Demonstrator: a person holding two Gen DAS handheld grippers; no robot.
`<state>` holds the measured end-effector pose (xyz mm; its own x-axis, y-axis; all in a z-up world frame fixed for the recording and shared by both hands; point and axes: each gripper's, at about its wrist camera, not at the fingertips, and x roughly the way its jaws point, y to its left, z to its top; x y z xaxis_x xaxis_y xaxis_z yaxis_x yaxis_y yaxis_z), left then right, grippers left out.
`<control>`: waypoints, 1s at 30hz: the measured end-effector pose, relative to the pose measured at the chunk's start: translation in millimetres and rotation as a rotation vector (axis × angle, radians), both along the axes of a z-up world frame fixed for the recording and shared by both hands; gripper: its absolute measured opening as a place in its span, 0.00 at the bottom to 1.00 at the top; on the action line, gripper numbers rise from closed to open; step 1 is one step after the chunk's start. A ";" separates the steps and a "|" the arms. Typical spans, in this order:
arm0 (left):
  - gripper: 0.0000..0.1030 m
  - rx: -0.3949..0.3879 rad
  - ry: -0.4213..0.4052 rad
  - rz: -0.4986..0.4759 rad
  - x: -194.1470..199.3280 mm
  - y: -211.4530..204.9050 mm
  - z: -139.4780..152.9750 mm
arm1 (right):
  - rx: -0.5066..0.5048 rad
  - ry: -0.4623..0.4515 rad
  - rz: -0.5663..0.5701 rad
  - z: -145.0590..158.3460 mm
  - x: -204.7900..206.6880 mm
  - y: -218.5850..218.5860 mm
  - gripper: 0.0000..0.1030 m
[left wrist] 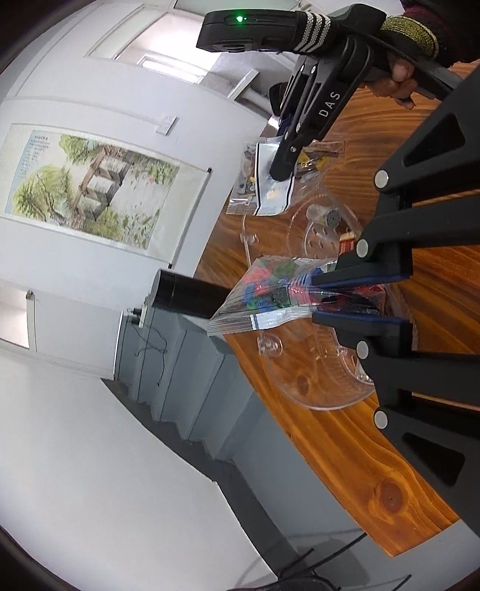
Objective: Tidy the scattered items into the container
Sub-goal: 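Carry both held zip bags over the clear basket, then open both grippers to drop the zip bags into the basket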
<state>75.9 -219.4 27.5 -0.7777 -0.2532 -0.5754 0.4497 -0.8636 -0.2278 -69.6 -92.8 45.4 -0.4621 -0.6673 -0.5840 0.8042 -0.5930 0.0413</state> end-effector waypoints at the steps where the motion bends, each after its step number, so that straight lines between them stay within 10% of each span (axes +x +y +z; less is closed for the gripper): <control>1: 0.11 0.003 -0.005 0.007 -1.1 -2.2 -1.1 | 0.008 0.003 0.003 -0.8 -0.3 -3.2 0.16; 30: 0.19 0.038 -0.065 0.084 -7.7 -12.8 -20.2 | 0.084 -0.025 -0.006 -25.0 -24.1 -34.3 0.18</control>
